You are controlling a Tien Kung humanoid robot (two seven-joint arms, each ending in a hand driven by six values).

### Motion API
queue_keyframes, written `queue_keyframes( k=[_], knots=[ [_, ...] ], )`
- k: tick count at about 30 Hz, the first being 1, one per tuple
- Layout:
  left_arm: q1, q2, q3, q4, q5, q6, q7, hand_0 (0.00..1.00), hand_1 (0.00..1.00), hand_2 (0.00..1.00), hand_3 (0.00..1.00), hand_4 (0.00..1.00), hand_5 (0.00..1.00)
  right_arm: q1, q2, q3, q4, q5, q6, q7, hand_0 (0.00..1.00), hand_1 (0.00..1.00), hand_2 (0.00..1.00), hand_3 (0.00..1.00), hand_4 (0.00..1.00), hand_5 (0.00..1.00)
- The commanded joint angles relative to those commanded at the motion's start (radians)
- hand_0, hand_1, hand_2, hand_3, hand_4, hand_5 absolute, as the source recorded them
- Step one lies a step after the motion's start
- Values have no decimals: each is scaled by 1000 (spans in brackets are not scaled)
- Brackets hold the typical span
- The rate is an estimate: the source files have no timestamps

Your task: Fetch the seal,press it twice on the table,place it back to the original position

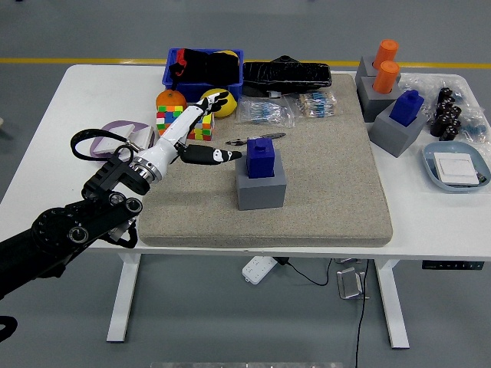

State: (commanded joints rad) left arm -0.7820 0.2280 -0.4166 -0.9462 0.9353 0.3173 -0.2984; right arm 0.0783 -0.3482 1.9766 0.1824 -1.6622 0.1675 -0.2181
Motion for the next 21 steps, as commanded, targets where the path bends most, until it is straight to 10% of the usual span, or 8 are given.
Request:
queue_keyframes(
  k=[21],
  knots=[
    [-4,-42,43,9,-41,-9,6,965,867,860,976,995,2,1,-3,-20,0,-2,0,0,871,741,718,732,827,516]
  ],
)
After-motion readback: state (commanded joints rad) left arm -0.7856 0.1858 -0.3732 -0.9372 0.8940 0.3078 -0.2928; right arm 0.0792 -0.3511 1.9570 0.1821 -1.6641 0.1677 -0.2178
